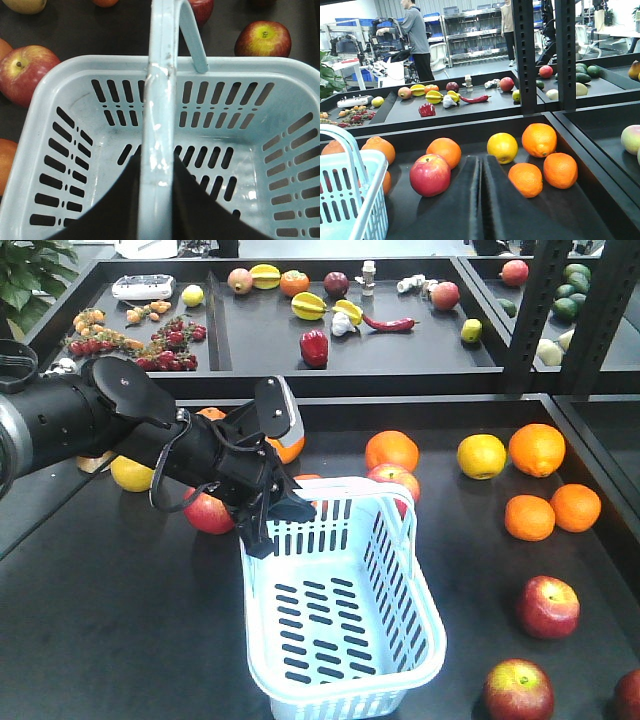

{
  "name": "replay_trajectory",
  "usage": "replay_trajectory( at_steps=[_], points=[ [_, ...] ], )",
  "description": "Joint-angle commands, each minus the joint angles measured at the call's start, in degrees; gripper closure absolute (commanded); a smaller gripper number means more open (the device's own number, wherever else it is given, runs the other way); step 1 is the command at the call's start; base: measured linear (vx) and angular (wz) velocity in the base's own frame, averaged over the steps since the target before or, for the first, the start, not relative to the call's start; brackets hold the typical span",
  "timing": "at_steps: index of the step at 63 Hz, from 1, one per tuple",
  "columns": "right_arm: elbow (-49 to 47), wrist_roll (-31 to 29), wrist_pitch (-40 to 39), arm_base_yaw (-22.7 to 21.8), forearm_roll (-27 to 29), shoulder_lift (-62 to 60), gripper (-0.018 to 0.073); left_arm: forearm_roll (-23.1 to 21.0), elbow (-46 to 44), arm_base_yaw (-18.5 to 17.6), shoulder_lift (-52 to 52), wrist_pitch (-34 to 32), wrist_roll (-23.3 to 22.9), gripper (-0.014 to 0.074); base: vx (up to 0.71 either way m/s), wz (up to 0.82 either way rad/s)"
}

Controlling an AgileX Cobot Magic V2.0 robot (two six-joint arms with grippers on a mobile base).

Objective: Pick three apples into basket with both arms
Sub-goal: 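Lower the light-blue basket onto the table with the left gripper, then open the left gripper and withdraw it from the basket handle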

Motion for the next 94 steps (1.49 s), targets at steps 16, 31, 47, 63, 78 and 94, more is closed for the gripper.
replay_trajectory(
  at_steps=[16, 31, 47, 63, 78, 94],
  points=[
    [0.6, -0.4, -4.1, -0.3, -0.1, -0.7, 0.0564, -4.3, -2.0, -0.2, -3.1, -1.2, -0.4, 0.0295, 0.0, 0.0],
    [0.6, -0.4, -4.1, -0.3, -0.1, -0.7, 0.0564, -4.3, -2.0, -0.2, -4.5, -1.5, -3.7, 0.0071, 0.0, 0.0],
    [0.6, -0.4, -4.1, -0.3, -0.1, -0.7, 0.0564, -4.2, -2.0, -0.2, -9.9, 0.3, -10.6, 0.0071, 0.0, 0.0],
    [0.6, -0.4, -4.1, -0.3, -0.1, -0.7, 0.0564, -1.6, -2.0, -0.2, -18.2, 11.7, -21.4, 0.0224, 0.0, 0.0],
    [0.6, -0.4, -4.1, -0.3, -0.1, -0.7, 0.0564, 2.6, -1.6, -0.2, -23.3, 20.6, -25.9, 0.0528, 0.0, 0.0],
    [0.6, -0.4, -4.1, -0.3, -0.1, -0.7, 0.0564, 1.7, 8.4, -0.2, -30.2, 20.0, -25.9, 0.0605, 0.0, 0.0]
  ],
)
